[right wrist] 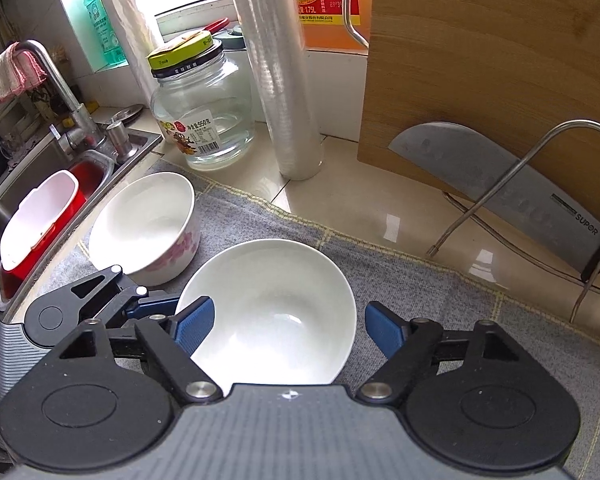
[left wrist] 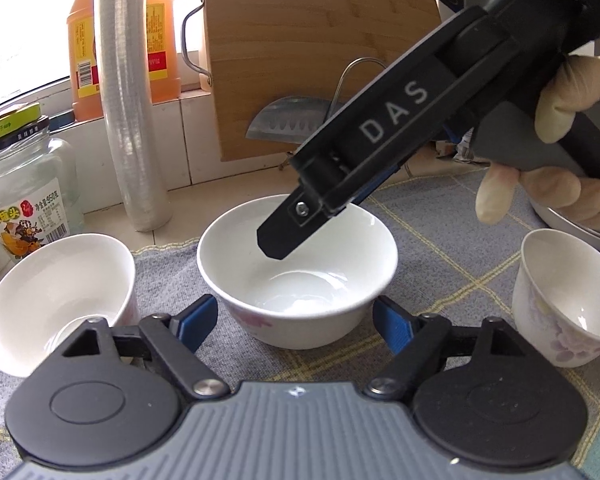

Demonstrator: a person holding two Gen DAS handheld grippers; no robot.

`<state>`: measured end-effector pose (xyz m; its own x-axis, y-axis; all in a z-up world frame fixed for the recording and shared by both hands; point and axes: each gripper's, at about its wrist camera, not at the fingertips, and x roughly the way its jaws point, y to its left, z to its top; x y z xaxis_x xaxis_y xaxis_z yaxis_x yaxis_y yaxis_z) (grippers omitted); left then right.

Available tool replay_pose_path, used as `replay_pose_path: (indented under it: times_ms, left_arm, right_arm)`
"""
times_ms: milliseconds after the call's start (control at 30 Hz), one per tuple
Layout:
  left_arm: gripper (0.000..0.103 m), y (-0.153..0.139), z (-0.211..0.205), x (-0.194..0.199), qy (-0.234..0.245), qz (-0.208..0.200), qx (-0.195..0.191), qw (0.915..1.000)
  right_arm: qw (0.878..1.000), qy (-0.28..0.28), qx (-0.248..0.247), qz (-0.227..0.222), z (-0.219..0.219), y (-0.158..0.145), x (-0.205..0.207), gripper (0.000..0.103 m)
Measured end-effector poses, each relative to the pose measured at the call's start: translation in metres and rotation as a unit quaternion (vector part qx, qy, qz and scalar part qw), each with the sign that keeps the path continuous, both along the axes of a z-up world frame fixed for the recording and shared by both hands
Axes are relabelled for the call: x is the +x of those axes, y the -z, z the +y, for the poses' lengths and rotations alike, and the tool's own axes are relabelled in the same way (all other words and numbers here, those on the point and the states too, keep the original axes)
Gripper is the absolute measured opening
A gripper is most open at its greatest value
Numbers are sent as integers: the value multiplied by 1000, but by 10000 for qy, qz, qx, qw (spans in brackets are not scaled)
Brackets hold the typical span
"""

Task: Organize plates and bowls
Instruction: 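Close the right gripper on the bowl rim and lift it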

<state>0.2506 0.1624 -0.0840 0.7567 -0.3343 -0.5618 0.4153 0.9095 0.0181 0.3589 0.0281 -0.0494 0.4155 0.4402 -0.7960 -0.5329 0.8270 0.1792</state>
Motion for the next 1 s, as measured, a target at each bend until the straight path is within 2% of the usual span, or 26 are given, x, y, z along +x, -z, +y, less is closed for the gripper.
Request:
replay_pose_path:
  times_ms: [533, 1000]
  left_arm:
    - [84, -1, 2, 1, 97, -30, 21, 9999]
    - [84, -7, 1, 2, 317, 171, 198, 9992]
  right_arm:
    - [9997, -98, 66, 209, 7, 12, 17, 74]
    - [9997, -34, 84, 209, 4, 8, 7, 74]
